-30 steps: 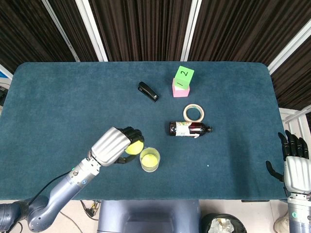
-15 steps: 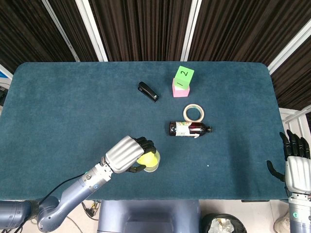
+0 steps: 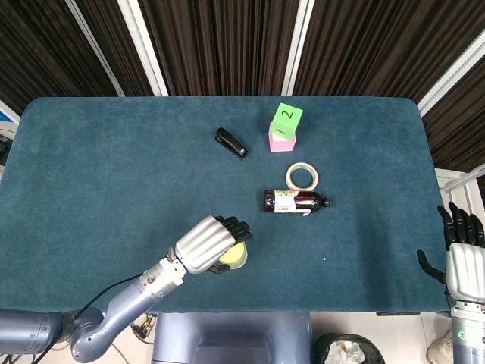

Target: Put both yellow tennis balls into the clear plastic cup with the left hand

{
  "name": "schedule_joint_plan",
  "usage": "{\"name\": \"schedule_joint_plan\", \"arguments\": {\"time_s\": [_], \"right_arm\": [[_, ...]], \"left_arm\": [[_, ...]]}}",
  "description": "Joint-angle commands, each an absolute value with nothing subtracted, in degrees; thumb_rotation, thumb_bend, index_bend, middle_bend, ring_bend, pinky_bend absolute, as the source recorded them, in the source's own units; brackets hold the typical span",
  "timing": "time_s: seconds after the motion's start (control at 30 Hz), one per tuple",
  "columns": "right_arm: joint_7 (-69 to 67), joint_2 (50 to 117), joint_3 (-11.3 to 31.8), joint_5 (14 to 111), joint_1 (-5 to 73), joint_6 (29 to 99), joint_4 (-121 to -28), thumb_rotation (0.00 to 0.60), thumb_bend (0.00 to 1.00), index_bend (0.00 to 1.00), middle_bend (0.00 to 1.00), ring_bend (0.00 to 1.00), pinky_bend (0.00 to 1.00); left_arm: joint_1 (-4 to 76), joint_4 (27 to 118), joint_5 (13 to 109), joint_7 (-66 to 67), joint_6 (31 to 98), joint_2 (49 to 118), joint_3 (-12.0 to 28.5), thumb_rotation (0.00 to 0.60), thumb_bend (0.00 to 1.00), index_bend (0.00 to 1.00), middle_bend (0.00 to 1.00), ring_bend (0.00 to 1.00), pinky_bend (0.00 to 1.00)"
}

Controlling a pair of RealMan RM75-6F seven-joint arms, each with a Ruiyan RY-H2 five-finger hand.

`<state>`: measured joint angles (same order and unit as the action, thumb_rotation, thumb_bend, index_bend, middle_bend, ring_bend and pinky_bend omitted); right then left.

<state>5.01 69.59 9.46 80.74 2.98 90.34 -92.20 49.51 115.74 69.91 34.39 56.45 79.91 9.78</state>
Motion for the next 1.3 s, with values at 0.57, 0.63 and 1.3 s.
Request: {"name": "schedule_joint_plan", "arguments": {"time_s": [0.57, 0.63, 1.3], "right_arm": [[5.1, 69.4, 9.1, 81.1, 3.2, 89.7, -92.4, 0.6, 0.35, 0.09, 0.0, 0.0, 0.0], [5.1, 69.4, 9.1, 81.3, 3.2, 89.8, -92.4, 0.6, 0.35, 0.09, 0.0, 0.0, 0.0], [1.8, 68.1, 6.5, 87.1, 4.1, 89.1, -90.3, 0.6, 0.35, 0.09, 0.0, 0.0, 0.0]], "left_arm": [[36.6, 117.6, 88.4, 51.6, 78.3, 70.3, -0.9, 0.6, 0.03, 0.24, 0.13, 0.15, 0.36], [33.6, 116.9, 89.8, 51.0, 81.2, 69.1, -3.0, 0.6, 0.03, 0.22, 0.09, 0.13, 0.37], [15.6, 104.8, 79.7, 33.7, 92.5, 65.2, -5.9, 0.6, 0.03, 0.15, 0.01, 0.02, 0.21]]}}
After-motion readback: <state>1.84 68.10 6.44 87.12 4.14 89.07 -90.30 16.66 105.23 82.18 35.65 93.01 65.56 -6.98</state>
